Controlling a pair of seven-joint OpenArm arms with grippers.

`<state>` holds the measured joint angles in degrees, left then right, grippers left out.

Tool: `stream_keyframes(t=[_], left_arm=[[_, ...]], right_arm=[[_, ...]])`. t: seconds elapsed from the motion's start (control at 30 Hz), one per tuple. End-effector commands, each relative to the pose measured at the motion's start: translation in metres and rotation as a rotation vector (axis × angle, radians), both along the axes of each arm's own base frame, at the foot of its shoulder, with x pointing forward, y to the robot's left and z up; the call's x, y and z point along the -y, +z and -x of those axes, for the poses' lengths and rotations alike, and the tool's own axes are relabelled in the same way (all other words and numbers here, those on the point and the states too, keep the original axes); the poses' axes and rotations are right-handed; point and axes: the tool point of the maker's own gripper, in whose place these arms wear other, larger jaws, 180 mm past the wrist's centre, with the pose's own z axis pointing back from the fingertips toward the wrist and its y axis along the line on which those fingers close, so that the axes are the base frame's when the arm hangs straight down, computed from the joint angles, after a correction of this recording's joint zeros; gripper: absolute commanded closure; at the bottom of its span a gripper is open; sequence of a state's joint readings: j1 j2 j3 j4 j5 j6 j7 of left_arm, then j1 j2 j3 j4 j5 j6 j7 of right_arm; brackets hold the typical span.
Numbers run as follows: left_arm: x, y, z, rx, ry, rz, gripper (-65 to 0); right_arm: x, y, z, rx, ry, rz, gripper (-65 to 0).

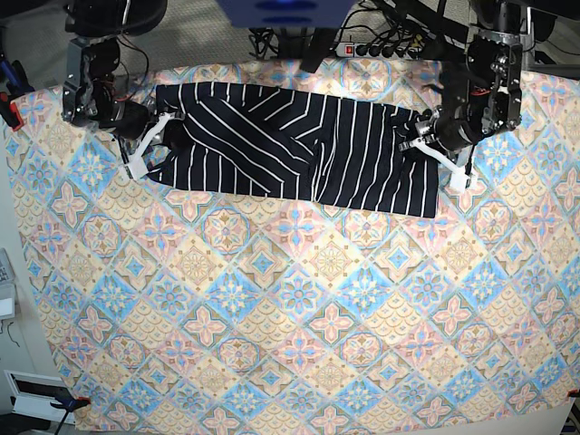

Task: Fold the T-shirt properly
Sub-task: 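Release the shirt and regrasp its ends with both grippers, then pull the folded shirt with both grippers away from the robot base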

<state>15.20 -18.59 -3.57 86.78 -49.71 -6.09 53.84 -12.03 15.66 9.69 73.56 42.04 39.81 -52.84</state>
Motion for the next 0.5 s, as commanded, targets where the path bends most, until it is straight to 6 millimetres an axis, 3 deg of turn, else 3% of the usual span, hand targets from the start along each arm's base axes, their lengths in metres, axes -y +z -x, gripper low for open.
stream_keyframes(t=[0.0, 0.27, 0.47], left_arm=[[0.005, 0.006, -0.005, 0.023, -0.009, 0.022, 0.0], [0.022, 0.007, -0.009, 0.034, 0.003, 0.065, 0.0], [0.034, 0.01, -0.03, 0.055, 0.024, 0.104, 0.0]], right_arm=[[0.012, 0.019, -0.022, 0.074, -0.008, 0.013, -4.2], [0.042, 0.056, -0.072, 0.197, 0.012, 0.092, -4.2], [0.064, 0.088, -0.109, 0.284, 0.012, 0.149, -4.2]])
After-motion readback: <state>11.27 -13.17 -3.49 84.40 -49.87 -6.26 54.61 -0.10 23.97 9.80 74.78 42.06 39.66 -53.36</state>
